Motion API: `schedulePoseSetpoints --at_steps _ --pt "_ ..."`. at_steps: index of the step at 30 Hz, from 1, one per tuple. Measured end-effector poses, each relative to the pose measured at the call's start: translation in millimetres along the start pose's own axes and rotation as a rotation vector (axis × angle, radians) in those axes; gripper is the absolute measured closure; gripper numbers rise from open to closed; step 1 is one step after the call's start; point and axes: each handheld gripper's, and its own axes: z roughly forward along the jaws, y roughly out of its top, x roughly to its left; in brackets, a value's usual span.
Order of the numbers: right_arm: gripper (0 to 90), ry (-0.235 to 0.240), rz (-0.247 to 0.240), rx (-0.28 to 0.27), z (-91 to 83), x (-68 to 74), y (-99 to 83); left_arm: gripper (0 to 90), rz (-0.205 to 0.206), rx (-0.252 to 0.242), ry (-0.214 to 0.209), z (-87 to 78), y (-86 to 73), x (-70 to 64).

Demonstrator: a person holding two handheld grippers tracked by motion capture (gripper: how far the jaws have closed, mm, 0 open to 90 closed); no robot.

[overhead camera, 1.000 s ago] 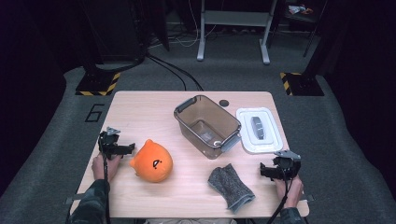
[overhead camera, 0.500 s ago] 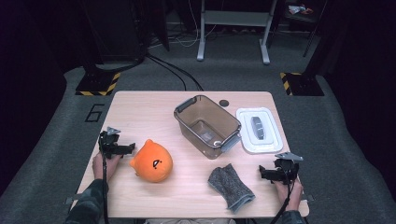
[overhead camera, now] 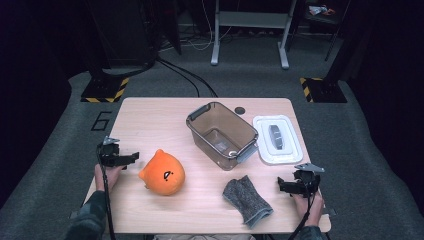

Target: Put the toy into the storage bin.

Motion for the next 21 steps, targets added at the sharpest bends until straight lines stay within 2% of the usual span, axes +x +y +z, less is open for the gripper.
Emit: schedulePoseSetpoints --at_steps 1,3,6,8,9,10,11,12,13,14,15,16,18,19,21 --pt "0.0 0.0 -0.001 0.0 0.1 -0.2 0.0 5.0 0.003 -0.009 -0.01 -10.9 2.4 -0.8" --pt "0.0 -0.001 0.004 0.001 -0.1 0.2 0.0 4.2 0.018 -0.013 -0.027 -20.9 5.5 -4.0" --pt "0.0 -0.004 0.007 0.002 -0.2 0.2 -0.1 4.1 0.034 -0.027 -0.033 -29.3 8.0 -10.4" --pt "0.0 -0.006 0.004 -0.001 0.1 -0.3 -0.1 4.1 0.044 -0.034 -0.052 -35.7 10.0 -16.9" --pt "0.0 -0.005 0.004 -0.001 0.1 -0.3 -0.1 4.0 0.064 -0.029 -0.068 -41.4 11.5 -24.2" --pt "0.0 -0.005 0.004 -0.001 0.1 -0.3 -0.1 3.9 0.064 -0.029 -0.068 -41.4 11.5 -24.2" --pt "0.0 -0.005 0.004 -0.001 0.1 -0.3 -0.1 3.9 0.082 -0.022 -0.09 -45.9 12.6 -32.7" --pt "0.0 -0.005 0.004 -0.001 0.1 -0.3 -0.1 3.8 0.082 -0.022 -0.09 -45.9 12.6 -32.7" --pt "0.0 -0.005 0.003 0.0 0.1 -0.5 -0.1 3.7 0.11 -0.022 -0.099 -50.7 13.8 -42.0" --pt "0.0 -0.005 0.003 0.0 0.1 -0.5 -0.1 3.4 0.11 -0.022 -0.099 -50.7 13.8 -42.0" --pt "0.0 -0.005 0.003 -0.001 0.1 -0.5 -0.1 3.1 0.131 -0.019 -0.119 -56.1 15.6 -51.1" --pt "0.0 -0.005 0.003 -0.001 0.1 -0.5 -0.1 2.9 0.131 -0.019 -0.119 -56.1 15.6 -51.1" --pt "0.0 -0.005 0.003 0.0 0.1 -0.5 -0.1 2.7 0.157 -0.033 -0.129 -62.4 17.4 -60.5" --pt "0.0 -0.005 0.004 -0.001 0.1 -0.4 -0.1 2.7 0.177 -0.042 -0.147 -67.7 18.9 -69.5" --pt "0.0 -0.005 0.004 -0.001 0.1 -0.3 -0.1 2.8 0.185 -0.045 -0.157 -70.2 19.3 -74.2"
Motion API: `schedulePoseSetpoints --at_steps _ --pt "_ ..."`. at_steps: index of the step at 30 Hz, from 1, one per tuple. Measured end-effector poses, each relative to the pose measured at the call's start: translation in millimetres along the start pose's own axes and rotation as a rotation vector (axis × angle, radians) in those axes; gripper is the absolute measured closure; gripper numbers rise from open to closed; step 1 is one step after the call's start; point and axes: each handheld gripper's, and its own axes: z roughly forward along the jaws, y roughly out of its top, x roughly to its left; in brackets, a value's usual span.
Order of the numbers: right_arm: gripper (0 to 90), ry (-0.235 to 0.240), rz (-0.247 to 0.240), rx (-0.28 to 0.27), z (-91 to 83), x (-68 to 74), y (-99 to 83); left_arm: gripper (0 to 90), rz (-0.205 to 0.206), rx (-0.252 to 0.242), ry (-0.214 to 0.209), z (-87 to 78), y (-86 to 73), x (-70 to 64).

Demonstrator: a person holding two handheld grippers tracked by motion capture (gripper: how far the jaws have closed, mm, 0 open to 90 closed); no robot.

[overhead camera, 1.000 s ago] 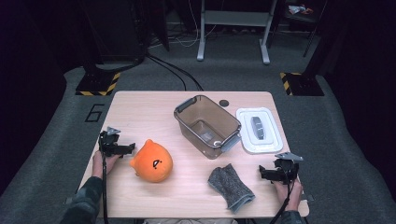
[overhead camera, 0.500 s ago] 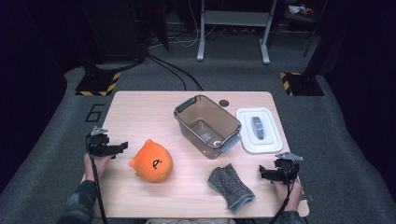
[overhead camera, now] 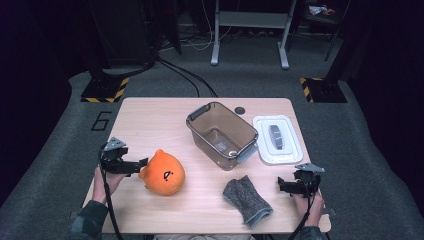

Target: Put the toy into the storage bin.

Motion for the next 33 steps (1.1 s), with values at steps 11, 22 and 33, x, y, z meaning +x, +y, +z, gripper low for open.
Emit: schedulePoseSetpoints --at_steps 11,22,33 --pt "0.0 0.0 -0.001 0.0 0.0 0.0 0.0 3.1 0.106 0.012 -0.104 -6.9 8.1 -49.9" --pt "0.0 0.0 0.0 0.0 0.0 0.1 0.0 5.4 0.165 0.082 -0.136 3.1 4.6 -74.1" --pt "0.0 -0.003 0.002 0.001 0.1 0.0 0.1 18.6 0.15 0.118 -0.115 21.0 -5.6 -78.3"
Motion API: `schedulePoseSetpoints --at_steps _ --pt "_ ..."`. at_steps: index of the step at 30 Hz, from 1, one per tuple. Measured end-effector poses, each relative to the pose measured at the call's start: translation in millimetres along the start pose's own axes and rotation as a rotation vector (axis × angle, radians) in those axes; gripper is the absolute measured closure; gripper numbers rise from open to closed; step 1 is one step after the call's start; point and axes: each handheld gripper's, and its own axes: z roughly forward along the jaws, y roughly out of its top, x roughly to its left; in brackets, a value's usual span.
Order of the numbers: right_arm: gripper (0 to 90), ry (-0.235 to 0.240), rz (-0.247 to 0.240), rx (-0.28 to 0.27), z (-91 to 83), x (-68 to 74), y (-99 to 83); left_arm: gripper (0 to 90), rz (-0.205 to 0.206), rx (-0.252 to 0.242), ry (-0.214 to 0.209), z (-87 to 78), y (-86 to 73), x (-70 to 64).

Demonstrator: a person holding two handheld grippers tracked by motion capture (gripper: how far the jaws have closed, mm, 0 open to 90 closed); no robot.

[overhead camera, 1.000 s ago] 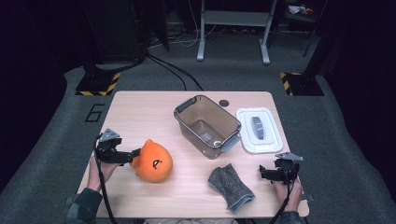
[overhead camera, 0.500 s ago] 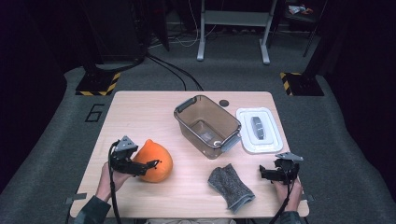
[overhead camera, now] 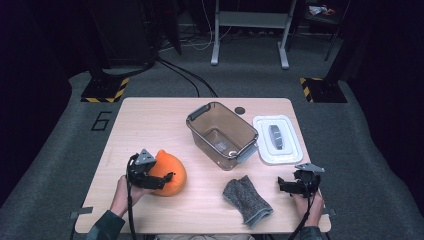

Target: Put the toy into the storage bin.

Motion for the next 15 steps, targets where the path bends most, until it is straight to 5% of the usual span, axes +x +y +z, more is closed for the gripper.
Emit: schedulePoseSetpoints --at_steps 5,15 --pt "0.0 -0.001 -0.001 0.001 0.2 -0.4 0.2 27.1 -0.014 0.058 -0.012 4.1 0.9 3.4" --pt "0.0 -0.003 0.007 0.003 0.2 0.1 0.5 53.8 0.039 0.021 0.02 2.8 -0.4 -2.7"
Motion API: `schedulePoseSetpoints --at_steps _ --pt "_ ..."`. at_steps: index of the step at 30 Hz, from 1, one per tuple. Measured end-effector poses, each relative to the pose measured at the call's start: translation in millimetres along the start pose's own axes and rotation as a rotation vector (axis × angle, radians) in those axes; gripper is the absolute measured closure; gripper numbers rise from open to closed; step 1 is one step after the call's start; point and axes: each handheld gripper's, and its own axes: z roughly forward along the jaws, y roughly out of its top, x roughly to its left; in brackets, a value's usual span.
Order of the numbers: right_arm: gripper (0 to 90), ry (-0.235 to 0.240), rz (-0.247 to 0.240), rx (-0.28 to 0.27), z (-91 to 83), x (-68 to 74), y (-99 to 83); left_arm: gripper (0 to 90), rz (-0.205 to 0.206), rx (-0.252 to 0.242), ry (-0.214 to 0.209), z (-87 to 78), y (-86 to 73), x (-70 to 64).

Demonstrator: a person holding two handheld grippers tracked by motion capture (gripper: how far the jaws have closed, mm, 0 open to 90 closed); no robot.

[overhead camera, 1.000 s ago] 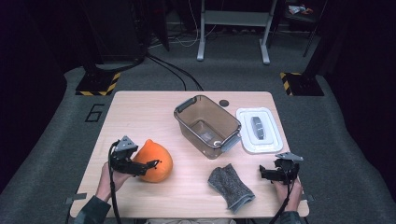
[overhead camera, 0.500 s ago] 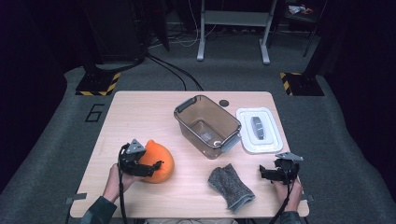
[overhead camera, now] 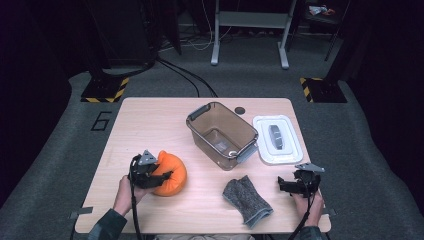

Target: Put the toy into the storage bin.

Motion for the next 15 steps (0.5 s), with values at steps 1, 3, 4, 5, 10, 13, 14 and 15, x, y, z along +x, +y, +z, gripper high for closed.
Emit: schedulePoseSetpoints --at_steps 1,3,4,5,10,13,14,15 --pt "0.0 0.0 0.0 0.0 0.0 0.0 0.0 55.1 0.009 -0.009 0.005 -1.0 0.1 -0.3" --pt "0.0 0.0 -0.001 0.0 0.0 0.0 0.0 56.4 0.009 -0.015 0.001 -2.7 0.3 -0.2" --pt "0.0 0.0 -0.001 -0.001 0.0 0.0 0.0 57.0 0.004 -0.026 -0.002 -3.4 0.2 0.1" --pt "0.0 0.0 -0.001 -0.001 0.0 0.0 0.0 57.0 -0.003 -0.032 -0.011 -4.3 0.3 0.8" --pt "0.0 0.0 -0.001 0.0 0.0 0.0 0.0 58.0 -0.02 -0.056 -0.028 -8.5 2.6 4.6" --pt "0.0 0.0 -0.001 -0.001 0.0 0.0 0.0 58.1 -0.013 -0.057 -0.024 -11.2 4.7 5.0" --pt "0.0 0.0 -0.001 -0.001 0.0 0.0 0.0 58.1 -0.014 -0.065 -0.021 -11.8 5.3 5.0" --pt "0.0 0.0 -0.001 -0.001 0.0 0.0 0.0 58.1 -0.013 -0.061 -0.022 -12.8 6.1 5.4"
